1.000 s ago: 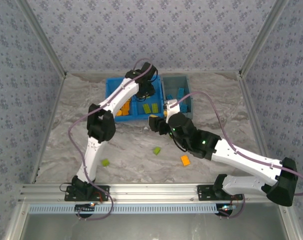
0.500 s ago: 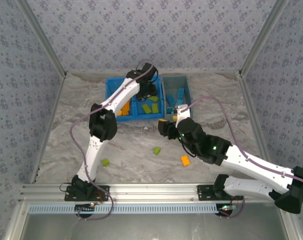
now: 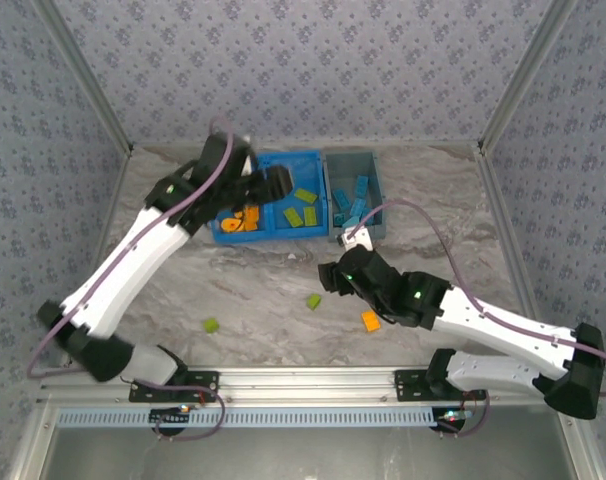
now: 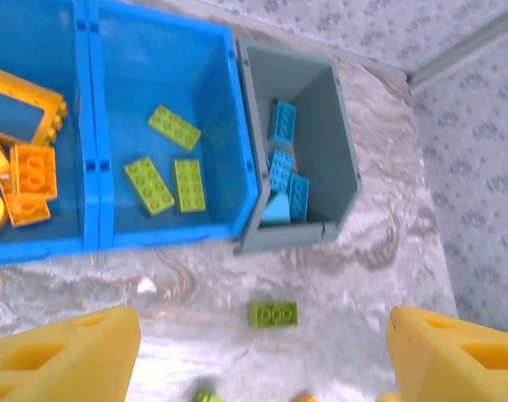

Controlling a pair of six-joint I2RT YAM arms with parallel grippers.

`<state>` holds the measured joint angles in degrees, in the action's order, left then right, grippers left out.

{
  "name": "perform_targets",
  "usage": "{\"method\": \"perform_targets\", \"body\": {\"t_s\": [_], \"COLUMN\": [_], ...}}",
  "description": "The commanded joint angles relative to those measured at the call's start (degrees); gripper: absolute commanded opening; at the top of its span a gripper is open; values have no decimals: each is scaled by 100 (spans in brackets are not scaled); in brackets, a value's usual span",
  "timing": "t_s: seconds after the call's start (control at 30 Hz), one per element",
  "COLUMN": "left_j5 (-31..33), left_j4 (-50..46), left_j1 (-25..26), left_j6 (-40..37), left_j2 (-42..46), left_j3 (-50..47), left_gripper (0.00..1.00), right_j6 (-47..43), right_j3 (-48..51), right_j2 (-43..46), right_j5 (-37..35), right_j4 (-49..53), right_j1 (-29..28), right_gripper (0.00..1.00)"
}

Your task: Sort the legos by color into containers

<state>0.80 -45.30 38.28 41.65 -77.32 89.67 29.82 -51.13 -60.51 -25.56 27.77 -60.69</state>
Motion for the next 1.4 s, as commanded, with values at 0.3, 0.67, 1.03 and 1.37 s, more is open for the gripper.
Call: {"method": "perform_targets", "body": {"t_s": [0.3,0.67,1.03,1.37], "left_j5": [62,1854,1838,1709], "left_j4": [-554,-2380,-2569,-2379], "left_j1": [160,153,159,154], "left_j6": [403,1670,1655,1623], "left_j2": [3201,5866,6220,6227], "left_j3": [-2954,-3487,-3315,-3420], "left_gripper": [79,74,73,70], "right_j6": [-448,-1615,-1353,-1096], "right_j3": [-360,-2803,-5210,-5833], "right_j2": [-1619,-4659,-6873,-7515], "right_j5": [892,1894,1941,2076], "right_j4": [59,-531,395,536], "right_j1": [-684,-1677,-1605,-1565], "right_gripper": [76,81,90,70]}}
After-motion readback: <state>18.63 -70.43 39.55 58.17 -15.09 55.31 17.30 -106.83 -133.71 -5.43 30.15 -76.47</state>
